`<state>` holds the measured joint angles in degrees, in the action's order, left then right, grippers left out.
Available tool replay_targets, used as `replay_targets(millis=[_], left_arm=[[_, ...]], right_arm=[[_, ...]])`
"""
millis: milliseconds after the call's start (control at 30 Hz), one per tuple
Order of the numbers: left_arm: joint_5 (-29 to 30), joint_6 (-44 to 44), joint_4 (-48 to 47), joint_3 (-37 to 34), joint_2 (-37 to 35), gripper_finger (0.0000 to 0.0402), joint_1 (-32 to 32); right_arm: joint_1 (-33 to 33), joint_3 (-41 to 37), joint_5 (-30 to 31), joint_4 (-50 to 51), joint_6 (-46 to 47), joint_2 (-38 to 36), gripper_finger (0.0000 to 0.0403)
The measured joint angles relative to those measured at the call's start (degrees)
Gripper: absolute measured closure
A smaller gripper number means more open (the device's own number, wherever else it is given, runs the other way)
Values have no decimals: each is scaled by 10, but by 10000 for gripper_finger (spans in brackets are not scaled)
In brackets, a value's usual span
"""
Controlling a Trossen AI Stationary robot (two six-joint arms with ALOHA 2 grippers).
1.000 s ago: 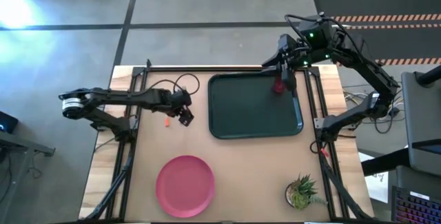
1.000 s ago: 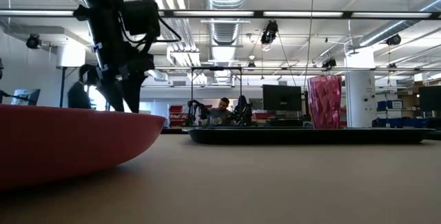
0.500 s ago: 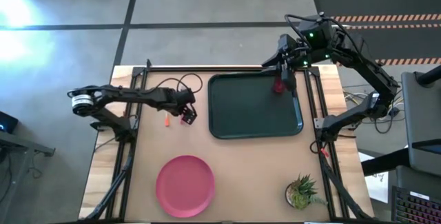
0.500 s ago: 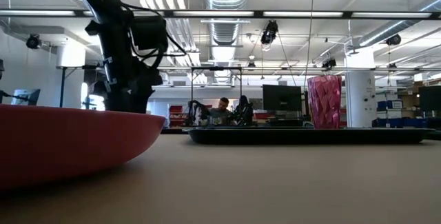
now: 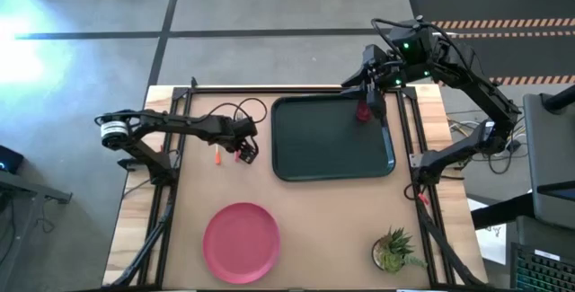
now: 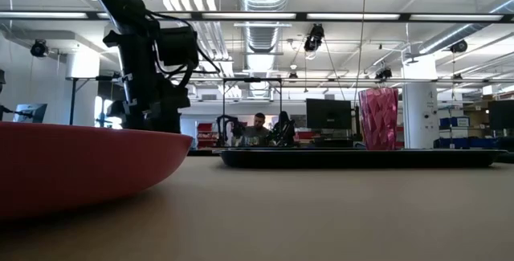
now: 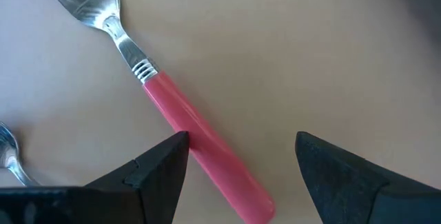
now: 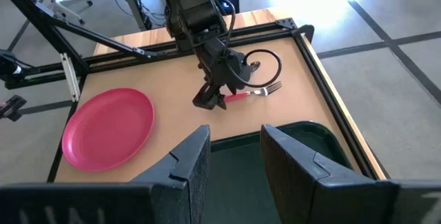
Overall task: Pick and place plate/cup/fork/spoon on tray
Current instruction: Put the pink fork on the black serving tray to the bottom left of the red glass
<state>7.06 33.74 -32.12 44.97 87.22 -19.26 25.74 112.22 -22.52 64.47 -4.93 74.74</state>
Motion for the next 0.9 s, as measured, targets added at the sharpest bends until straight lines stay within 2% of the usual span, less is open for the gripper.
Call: replay_targets(millis=[367, 633, 900], left_arm=[[6, -13, -6, 1, -26, 150, -27], [8, -17, -36, -1, -25, 150, -45], [8, -17, -28, -1, -25, 150, -48]], right_arm=[[0, 0, 0, 0, 0, 0, 284], [0, 0, 0, 0, -1, 0, 284], [0, 0, 0, 0, 0, 0, 284]])
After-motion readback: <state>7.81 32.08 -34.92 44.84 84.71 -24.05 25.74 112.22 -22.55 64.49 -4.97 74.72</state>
